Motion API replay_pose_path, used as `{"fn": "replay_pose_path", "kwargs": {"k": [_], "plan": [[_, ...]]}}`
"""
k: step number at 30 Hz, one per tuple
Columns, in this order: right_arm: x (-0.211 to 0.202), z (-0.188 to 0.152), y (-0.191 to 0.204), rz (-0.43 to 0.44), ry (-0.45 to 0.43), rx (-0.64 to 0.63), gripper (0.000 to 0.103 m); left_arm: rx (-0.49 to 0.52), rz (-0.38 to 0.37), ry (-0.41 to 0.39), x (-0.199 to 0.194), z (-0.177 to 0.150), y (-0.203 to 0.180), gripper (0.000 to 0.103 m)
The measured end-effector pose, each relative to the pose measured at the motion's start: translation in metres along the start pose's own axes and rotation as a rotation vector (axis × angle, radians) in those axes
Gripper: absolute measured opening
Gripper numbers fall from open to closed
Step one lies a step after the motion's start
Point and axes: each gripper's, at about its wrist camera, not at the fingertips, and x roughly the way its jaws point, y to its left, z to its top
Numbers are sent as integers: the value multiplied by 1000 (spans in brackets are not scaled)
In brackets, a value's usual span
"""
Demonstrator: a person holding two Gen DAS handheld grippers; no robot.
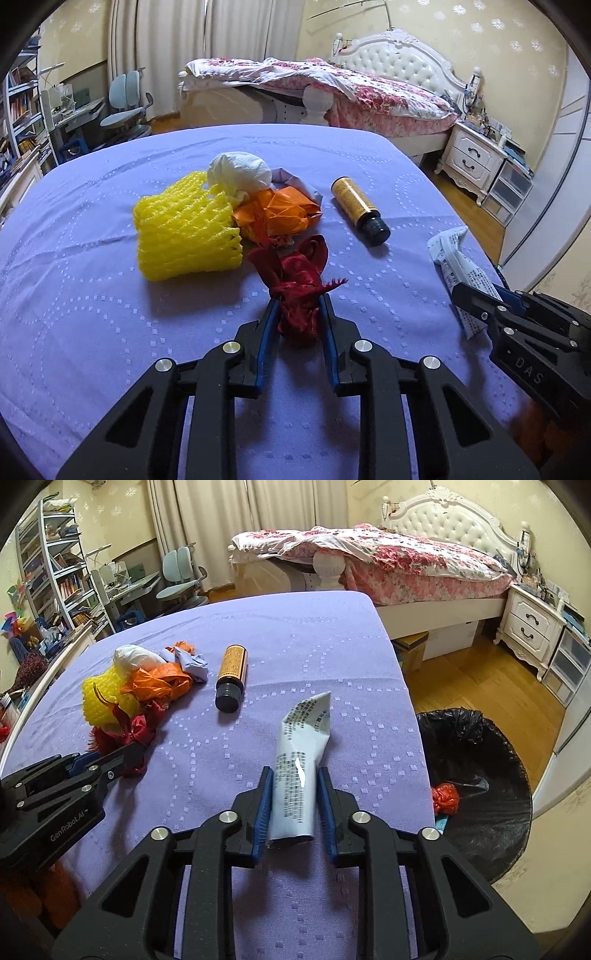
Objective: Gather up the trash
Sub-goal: 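Carry the white tube and red ribbon in both tools over the trash bin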
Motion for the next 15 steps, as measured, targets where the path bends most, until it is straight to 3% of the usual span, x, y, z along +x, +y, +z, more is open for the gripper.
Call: {"fn": "replay_pose_path", "kwargs": {"k": [15], "plan": [[-32,-4,-28,-29,-69,53,21,58,-82,-71,-24,1,-40,25]]}}
